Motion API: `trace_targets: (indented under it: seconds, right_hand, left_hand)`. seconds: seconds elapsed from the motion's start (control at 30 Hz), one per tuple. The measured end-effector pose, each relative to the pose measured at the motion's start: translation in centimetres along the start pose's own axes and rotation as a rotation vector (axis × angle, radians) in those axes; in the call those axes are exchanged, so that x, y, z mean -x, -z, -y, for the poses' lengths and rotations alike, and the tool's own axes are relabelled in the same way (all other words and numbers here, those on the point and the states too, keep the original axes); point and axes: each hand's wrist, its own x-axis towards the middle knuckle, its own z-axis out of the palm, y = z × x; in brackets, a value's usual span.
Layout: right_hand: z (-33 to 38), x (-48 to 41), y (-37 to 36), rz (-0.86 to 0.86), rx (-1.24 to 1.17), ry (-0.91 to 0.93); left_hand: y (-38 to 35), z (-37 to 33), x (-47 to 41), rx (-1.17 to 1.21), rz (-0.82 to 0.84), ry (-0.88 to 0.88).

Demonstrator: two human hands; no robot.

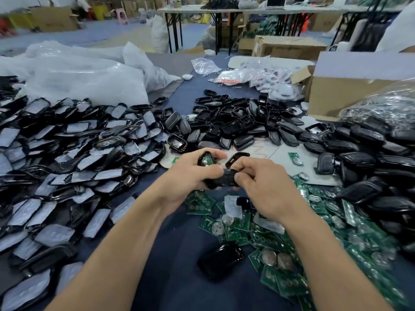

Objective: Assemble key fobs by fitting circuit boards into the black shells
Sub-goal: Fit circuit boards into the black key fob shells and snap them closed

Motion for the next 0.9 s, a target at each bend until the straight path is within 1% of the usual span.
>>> trace_targets:
  seconds: [0.1,0.17,0.23,0.33,0.4,0.5,0.57,0.67,0.7,0.8,0.9]
  right_hand:
    - [0.0,0.1,-0.2,-0.046,-0.009,-0.007]
    - [0.2,0.1,-0.5,-0.144,0.000,-0.009]
    - [0.4,0.3,-0.8,-0.228,0.080,0.034]
    - [1.2,0.7,-1.6,-0.200,0.150,0.136]
    - [1.5,0.9,-2.2,-0.189,0.165,0.155]
    - [1.5,0.9,-2.6,-0.247,0.161,0.149]
    - [1.4,0.8,-2.6,-0.275,0.136,0.147]
    - [0.9,0.5,-2.6,-0.303,0.000,0.078]
    - [0.7,0.4,-2.6,-0.310,-0.069,0.048]
    - [0.0,-0.1,-2.6,-0.270,-0.364,-0.053]
    - [-0.6,-0.6,-2.8,-0.258,-0.655,-0.120]
  left_hand:
    - [0.1,0.1,-0.1,0.042,-0.008,0.011]
    - [0.2,0.0,-0.2,0.080,-0.059,0.023]
    - [0.1,0.0,-0.3,0.101,-0.121,0.033]
    - [0.0,0.1,-0.4,0.093,-0.165,0.028]
    - [0.0,0.0,-0.4,0.087,-0.160,0.028]
    - [0.0,-0.1,-0.2,0.119,-0.110,0.029]
    - [0.0,-0.3,0.2,0.218,-0.041,0.048]
    - [0.2,-0.8,0.4,0.392,0.019,0.079]
    - [0.2,-0.9,0.4,0.383,0.015,0.069]
    - [-0.1,-0.8,0.3,0.209,-0.024,0.010]
    - [-0.4,-0.7,0.2,0.130,-0.118,-0.035]
